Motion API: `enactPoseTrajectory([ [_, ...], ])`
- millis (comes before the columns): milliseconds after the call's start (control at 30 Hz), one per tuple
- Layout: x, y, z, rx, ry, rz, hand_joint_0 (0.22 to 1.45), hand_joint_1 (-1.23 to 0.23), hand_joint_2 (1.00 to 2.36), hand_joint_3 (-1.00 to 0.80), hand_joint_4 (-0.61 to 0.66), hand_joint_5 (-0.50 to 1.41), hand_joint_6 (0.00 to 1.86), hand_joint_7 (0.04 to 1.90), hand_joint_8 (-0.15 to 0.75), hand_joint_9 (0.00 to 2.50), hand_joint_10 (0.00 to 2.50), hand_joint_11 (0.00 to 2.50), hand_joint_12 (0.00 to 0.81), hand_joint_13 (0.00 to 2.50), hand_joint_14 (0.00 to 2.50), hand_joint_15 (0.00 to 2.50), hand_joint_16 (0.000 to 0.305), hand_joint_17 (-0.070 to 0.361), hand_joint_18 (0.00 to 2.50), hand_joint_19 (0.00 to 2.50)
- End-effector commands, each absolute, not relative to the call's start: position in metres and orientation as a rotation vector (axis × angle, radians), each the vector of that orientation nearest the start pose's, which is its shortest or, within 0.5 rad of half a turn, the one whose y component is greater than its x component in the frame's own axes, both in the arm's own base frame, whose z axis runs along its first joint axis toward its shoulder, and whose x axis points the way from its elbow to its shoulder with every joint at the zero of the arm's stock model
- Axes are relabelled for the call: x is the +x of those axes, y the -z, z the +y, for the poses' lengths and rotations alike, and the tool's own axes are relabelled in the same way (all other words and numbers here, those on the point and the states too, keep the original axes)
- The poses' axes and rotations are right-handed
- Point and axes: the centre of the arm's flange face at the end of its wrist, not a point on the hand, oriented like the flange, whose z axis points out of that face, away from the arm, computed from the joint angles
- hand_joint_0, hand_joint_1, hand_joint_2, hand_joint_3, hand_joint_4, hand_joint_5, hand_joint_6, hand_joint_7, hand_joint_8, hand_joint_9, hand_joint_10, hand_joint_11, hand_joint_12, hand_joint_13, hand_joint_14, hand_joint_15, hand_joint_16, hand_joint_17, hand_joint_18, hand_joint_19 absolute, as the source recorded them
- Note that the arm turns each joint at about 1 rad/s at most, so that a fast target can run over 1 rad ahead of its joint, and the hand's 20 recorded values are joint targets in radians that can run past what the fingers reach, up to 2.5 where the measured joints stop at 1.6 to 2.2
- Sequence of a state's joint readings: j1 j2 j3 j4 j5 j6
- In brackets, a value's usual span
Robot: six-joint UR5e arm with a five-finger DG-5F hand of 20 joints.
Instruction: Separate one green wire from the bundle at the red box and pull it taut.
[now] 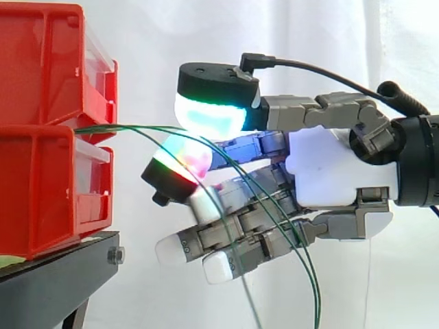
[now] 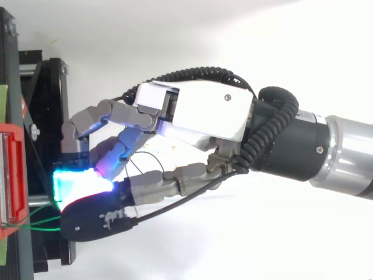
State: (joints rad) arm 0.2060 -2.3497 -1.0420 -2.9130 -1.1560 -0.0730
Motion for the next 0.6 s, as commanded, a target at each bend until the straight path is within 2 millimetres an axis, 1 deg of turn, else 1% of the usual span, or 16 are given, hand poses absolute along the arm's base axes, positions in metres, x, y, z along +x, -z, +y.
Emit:
enactPoseTrajectory([
  [0,0.785,-0.262,-0.013,1.268,-0.978,1.113,0.6,-0.78,1.01,0.07,-0.11,-0.12,0.89,1.21,0.297,0.83,0.01,0.35,0.354,0.67,0.0,0.15,0.054,0.123,0.84,0.27],
  [67,0.782,-0.257,-0.013,1.274,-0.969,1.119,0.6,-0.78,1.01,0.06,-0.12,-0.12,0.89,1.2,0.281,0.67,0.0,0.13,0.35,0.64,0.0,0.11,0.054,0.123,0.84,0.26],
  [100,0.782,-0.254,-0.012,1.277,-0.962,1.122,0.6,-0.78,1.01,0.06,-0.13,-0.12,0.88,1.2,0.276,0.64,0.0,0.12,0.351,0.64,0.0,0.11,0.054,0.122,0.84,0.26],
  [167,0.782,-0.256,-0.012,1.274,-0.964,1.119,0.6,-0.78,1.01,0.05,-0.12,-0.12,0.88,1.21,0.262,0.54,0.0,0.0,0.342,0.6,0.0,0.1,0.053,0.12,0.83,0.26],
  [200,0.782,-0.255,-0.011,1.277,-0.966,1.121,0.6,-0.78,1.01,0.05,-0.12,-0.12,0.88,1.21,0.254,0.51,0.0,0.0,0.34,0.6,0.0,0.1,0.053,0.119,0.82,0.26],
  [233,0.781,-0.262,-0.011,1.273,-0.972,1.116,0.6,-0.78,1.01,0.04,-0.12,-0.12,0.88,1.21,0.253,0.5,0.0,0.0,0.336,0.59,0.0,0.1,0.052,0.118,0.82,0.26],
  [300,0.781,-0.267,-0.01,1.267,-0.974,1.117,0.6,-0.78,1.01,0.04,-0.12,-0.12,0.88,1.21,0.254,0.49,0.0,0.0,0.332,0.58,0.0,0.09,0.052,0.117,0.81,0.27],
  [333,0.778,-0.276,-0.011,1.262,-0.97,1.117,0.6,-0.78,1.01,0.04,-0.12,-0.12,0.88,1.21,0.251,0.49,0.0,0.0,0.331,0.58,0.0,0.1,0.051,0.115,0.8,0.27],
  [400,0.774,-0.285,-0.011,1.258,-0.963,1.126,0.6,-0.78,1.01,0.04,-0.12,-0.12,0.88,1.21,0.252,0.49,0.0,0.0,0.331,0.58,0.0,0.1,0.051,0.115,0.8,0.28],
  [433,0.772,-0.286,-0.011,1.26,-0.949,1.14,0.6,-0.78,1.01,0.04,-0.11,-0.12,0.88,1.21,0.262,0.51,0.0,0.0,0.331,0.58,0.0,0.1,0.051,0.115,0.8,0.28],
  [467,0.769,-0.293,-0.013,1.259,-0.939,1.148,0.6,-0.78,1.01,0.03,-0.11,-0.13,0.88,1.21,0.27,0.56,0.0,0.04,0.333,0.59,0.0,0.13,0.051,0.115,0.8,0.28],
  [567,0.765,-0.294,-0.014,1.268,-0.913,1.175,0.6,-0.77,1.01,0.03,-0.09,-0.13,0.88,1.2,0.302,0.75,0.0,0.23,0.338,0.66,0.01,0.16,0.051,0.114,0.79,0.29],
])
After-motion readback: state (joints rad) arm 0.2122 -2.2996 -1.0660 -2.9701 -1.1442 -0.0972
